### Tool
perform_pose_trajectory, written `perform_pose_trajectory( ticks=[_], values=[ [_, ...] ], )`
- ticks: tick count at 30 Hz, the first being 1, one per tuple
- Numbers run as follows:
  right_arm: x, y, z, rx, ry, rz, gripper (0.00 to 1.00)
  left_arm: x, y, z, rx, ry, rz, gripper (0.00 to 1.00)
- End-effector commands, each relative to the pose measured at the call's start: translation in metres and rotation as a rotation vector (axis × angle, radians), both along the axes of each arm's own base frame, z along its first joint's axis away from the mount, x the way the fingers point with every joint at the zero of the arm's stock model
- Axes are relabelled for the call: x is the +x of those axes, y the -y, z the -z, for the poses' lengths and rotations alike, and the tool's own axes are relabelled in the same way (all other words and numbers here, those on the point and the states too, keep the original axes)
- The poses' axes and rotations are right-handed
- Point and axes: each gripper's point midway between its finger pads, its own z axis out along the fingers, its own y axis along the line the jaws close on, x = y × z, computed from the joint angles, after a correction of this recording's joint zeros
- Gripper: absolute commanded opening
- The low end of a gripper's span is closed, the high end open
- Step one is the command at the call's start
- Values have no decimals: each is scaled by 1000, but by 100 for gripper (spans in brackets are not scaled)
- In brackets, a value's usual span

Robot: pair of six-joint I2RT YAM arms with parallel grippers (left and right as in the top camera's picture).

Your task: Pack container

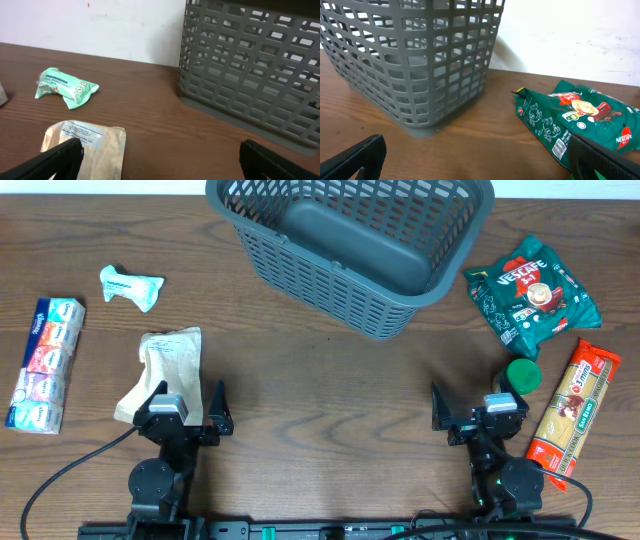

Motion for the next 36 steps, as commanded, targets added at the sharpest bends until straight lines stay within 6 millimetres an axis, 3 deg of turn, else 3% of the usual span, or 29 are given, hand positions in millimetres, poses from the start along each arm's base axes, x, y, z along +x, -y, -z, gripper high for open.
perform_pose_trajectory(
  ticks=[1,4,9,13,17,21,26,31,36],
  values=[
    [0,1,0,-7,2,2,99,-1,-4,16,-4,-51,-25,98],
    [0,1,-4,25,16,3,99,-1,-4,16,-25,-53,-28,98],
    [-1,-9,-10,236,9,-45,99,0,-12,0,-66,-6,-78,98],
    [-4,-14,-36,256,39,-75,99,-7,-11,-34,-132,-7,-77,99],
    [-2,-14,-73,254,24,-74,99,-9,-12,-83,-108,-39,-78,98],
    [12,-18,-99,248,-99,-72,99,6,-10,-127,-61,-119,-76,98],
    [38,-26,-130,232,-308,-79,99,37,-4,-163,-2,-306,-57,98],
    [55,-30,-152,164,-565,-79,99,52,6,-180,108,-560,26,98],
    [64,-38,-168,104,-774,-124,99,52,6,-178,166,-778,52,98]
  ],
)
